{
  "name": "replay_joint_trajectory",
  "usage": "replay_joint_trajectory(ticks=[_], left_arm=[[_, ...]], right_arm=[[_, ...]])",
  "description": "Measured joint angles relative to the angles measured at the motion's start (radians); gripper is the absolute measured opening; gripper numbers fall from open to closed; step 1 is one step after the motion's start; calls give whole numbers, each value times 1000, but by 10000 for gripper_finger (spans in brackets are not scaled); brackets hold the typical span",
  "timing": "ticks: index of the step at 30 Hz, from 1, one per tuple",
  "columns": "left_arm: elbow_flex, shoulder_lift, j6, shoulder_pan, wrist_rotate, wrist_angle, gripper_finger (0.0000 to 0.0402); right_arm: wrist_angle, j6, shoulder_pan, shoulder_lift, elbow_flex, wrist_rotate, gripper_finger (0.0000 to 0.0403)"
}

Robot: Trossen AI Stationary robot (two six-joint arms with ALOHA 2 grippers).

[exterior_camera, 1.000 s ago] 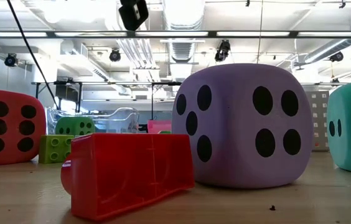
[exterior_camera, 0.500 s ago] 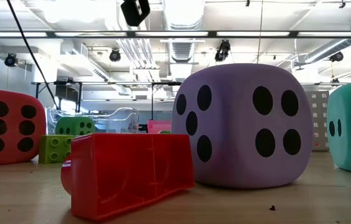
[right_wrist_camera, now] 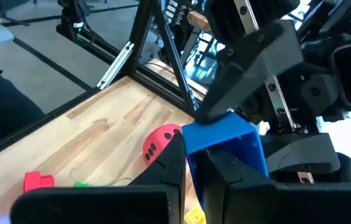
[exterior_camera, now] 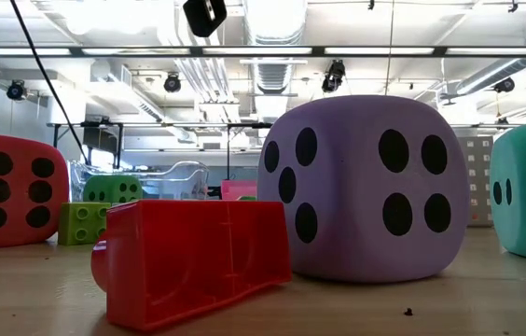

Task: Pick & Place Toys
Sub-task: Put the large blue game piece into the white bin

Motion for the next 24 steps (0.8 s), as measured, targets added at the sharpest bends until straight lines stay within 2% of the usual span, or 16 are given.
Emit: replay_joint_trajectory(ticks=[8,11,16,18,22,24], left_arm=[[0,-15,4,4,1,-31,267],[0,-45,4,16,-46,-105,280],[-1,-125,5,25,-164,-251,284],[-1,-164,18,25,-232,-324,284],[-7,-232,24,26,-368,-475,284],[-7,-251,24,25,-421,-561,284]], right_arm=[[-5,35,-1,0,0,25,19],[-7,117,0,-1,0,108,19],[-17,182,-1,-3,0,127,18],[-37,218,0,-5,0,210,18],[-117,347,-23,-24,0,442,18],[-185,411,-54,-44,0,493,18]])
